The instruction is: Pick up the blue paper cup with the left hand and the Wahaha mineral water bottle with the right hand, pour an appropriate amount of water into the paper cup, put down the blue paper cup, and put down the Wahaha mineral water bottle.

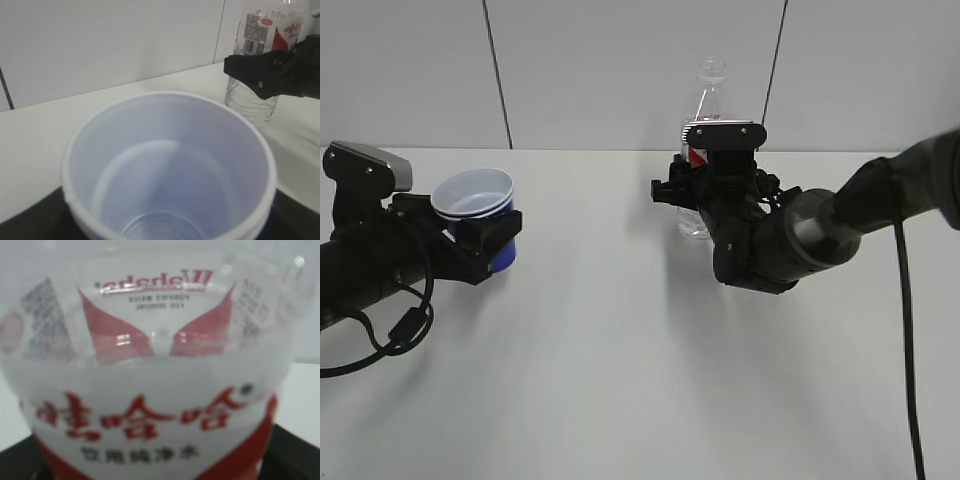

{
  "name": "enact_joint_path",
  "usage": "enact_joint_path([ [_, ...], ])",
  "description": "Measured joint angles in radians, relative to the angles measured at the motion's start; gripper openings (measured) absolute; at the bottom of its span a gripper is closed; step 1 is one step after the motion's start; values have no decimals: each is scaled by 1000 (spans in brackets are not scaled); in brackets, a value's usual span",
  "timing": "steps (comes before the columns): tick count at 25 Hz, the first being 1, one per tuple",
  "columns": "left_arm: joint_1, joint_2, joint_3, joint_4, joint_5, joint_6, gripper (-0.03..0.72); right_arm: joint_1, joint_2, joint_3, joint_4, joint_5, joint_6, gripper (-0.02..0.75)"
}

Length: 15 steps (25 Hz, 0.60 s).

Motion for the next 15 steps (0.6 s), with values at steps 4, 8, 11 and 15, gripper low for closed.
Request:
enact_joint_path([
  [4, 0, 0, 0, 11, 0, 0, 540, 2, -84, 78, -5, 7, -2, 500],
  [8, 0, 0, 0, 30, 0, 0, 540, 8, -176, 182, -28, 7, -2, 500],
  [11, 0, 0, 0, 74, 0, -2, 540, 14, -242, 261, -72, 7, -5, 500],
  [15, -12, 0, 0, 118, 0, -26, 540, 22, -332, 355, -138, 7, -5, 500],
])
